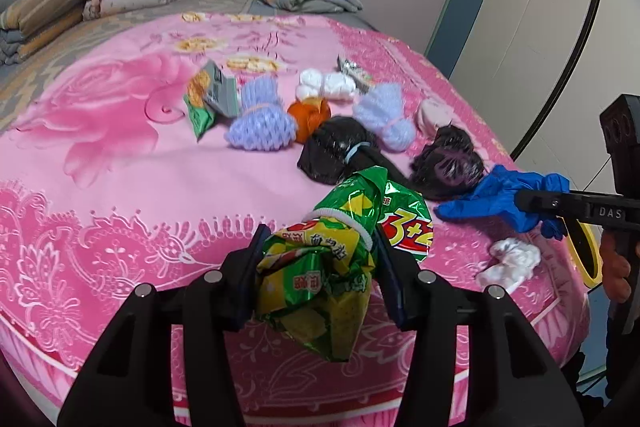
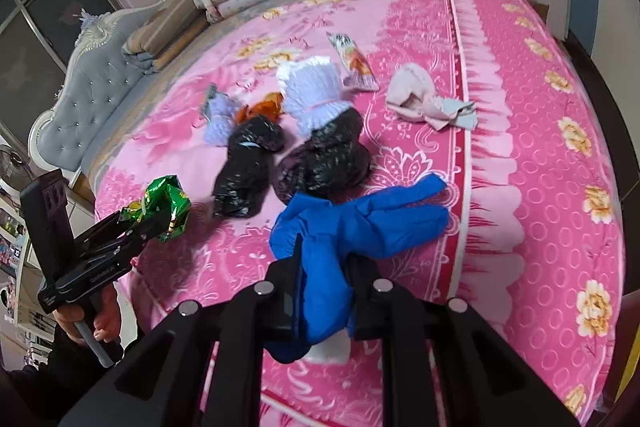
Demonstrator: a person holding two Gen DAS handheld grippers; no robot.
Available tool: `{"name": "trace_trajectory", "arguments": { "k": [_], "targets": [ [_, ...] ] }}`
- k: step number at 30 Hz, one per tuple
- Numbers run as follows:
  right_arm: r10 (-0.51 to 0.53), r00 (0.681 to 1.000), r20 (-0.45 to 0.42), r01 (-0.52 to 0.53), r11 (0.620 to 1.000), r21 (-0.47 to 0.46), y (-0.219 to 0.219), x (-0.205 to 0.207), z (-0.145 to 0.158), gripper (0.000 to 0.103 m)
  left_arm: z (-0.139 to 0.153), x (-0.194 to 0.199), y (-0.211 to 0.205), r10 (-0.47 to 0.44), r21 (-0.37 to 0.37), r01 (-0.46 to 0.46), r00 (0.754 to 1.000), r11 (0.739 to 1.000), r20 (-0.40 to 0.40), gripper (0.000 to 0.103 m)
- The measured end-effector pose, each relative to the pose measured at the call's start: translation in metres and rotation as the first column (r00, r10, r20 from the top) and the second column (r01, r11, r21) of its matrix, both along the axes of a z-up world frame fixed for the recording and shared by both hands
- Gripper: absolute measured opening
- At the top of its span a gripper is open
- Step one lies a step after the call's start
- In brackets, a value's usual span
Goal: Collect trash
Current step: 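Carry the snack bags and blue glove over the yellow-rimmed bin with both tools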
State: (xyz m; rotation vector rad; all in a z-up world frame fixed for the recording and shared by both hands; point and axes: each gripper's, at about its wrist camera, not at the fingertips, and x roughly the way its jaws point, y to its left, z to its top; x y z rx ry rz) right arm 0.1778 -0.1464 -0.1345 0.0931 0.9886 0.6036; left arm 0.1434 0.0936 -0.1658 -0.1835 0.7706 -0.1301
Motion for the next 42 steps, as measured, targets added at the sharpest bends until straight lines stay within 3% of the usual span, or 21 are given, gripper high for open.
{"name": "trace_trajectory", "arguments": {
  "k": [9, 17, 23, 33, 42],
  "targets": [
    [-0.039, 0.994, 0.100, 0.033, 0.998, 0.057, -0.030, -0.032, 0.053, 0.014, 0.042, -0.012, -0.021, -0.024, 0.025, 0.022, 0.997, 0.999, 0.078, 0.048],
    [-0.133, 0.973, 0.186, 0.122, 0.990, 0.073, -0.081, -0.057, 0.089, 0.014, 0.083, -0.005, -0.074, -0.096, 0.050, 0.090, 0.986, 0.995, 0.136, 0.048],
    [-0.242, 0.949, 0.202, 0.227, 0.969, 0.096, -0.133, -0.063, 0.102, 0.014, 0.107, 0.002, -0.125, -0.166, 0.076, 0.155, 0.971, 0.985, 0.171, 0.048],
    [-0.446, 0.856, 0.262, 0.429, 0.895, 0.122, -0.228, -0.079, 0.122, 0.014, 0.137, 0.029, -0.232, -0.309, 0.096, 0.295, 0.931, 0.951, 0.195, 0.048],
    [-0.628, 0.729, 0.274, 0.618, 0.775, 0.133, -0.312, -0.092, 0.125, 0.014, 0.150, 0.053, -0.341, -0.448, 0.100, 0.437, 0.876, 0.894, 0.180, 0.048]
  ]
}}
